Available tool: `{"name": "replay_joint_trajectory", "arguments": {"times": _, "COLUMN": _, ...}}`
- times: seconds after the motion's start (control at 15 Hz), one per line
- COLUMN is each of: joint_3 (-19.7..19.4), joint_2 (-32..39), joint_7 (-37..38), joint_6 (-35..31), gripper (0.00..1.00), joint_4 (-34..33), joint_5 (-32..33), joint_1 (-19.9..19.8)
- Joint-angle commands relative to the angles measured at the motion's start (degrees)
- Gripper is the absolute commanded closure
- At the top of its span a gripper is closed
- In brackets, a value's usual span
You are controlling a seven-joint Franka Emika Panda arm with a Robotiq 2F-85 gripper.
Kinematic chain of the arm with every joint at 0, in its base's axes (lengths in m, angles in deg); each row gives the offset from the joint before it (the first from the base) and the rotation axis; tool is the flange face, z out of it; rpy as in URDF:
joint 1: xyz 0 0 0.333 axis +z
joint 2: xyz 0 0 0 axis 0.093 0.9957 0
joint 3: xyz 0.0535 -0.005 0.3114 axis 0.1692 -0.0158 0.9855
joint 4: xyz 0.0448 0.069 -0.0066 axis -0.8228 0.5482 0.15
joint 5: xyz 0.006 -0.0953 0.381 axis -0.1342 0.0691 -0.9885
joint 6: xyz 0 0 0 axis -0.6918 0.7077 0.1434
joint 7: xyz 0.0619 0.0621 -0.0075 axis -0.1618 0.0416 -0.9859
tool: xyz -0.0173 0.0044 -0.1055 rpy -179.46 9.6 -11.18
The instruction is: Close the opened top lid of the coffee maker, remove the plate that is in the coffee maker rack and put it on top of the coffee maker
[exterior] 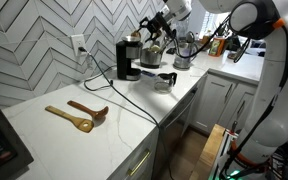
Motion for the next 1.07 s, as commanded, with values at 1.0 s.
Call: {"name": "replay_joint_trajectory", "arguments": {"times": 1.0, "joint_3": 3.19, "joint_2": -22.43, "joint_7": -3.27, "joint_6": 0.61, "gripper": 0.0, "joint_4": 18.03, "joint_5": 43.35, "joint_1": 6.24}}
